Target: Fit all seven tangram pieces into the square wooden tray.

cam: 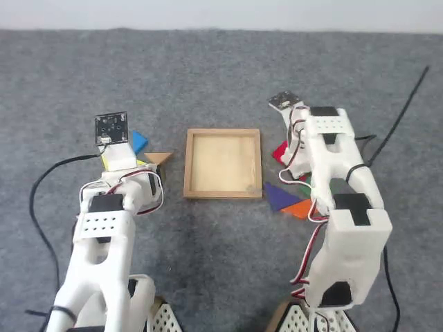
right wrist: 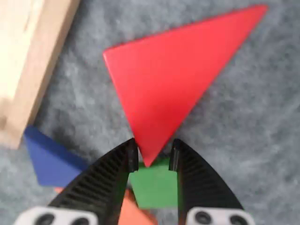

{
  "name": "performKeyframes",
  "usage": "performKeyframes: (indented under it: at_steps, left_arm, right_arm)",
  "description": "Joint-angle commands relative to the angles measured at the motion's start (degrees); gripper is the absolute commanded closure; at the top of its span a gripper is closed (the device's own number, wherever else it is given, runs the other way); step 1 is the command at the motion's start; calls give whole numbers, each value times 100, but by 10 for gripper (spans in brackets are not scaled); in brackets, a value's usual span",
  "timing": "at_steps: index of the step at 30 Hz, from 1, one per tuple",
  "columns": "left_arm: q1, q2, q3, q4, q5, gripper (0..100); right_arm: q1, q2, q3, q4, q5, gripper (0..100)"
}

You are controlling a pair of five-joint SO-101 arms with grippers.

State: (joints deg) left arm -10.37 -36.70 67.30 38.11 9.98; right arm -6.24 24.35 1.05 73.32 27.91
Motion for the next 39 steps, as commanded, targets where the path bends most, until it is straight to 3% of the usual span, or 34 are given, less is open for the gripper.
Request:
performKeyframes:
  at_steps: [1, 8, 12, 21, 28, 39]
  left_arm:
    - [44, -167, -48, -26, -88, 795]
    - [44, -167, -4, -105, -88, 795]
    - [26, -167, 4, -97, -88, 795]
    - [9, -176, 13, -88, -79, 795]
    - [35, -176, 22, -97, -79, 795]
    - [44, -176, 22, -97, -79, 795]
  right_arm:
    - [4, -462, -668, 620, -264, 842]
    - [-567, -567, -1231, 1191, -2989, 693]
    - [-971, -295, -1240, 787, -3692, 632]
    - [-1138, 382, -1257, 31, -4360, 612]
    - [-1068, 558, -1248, -488, -4378, 614]
    - [-690, 1112, -1723, -488, -4352, 615]
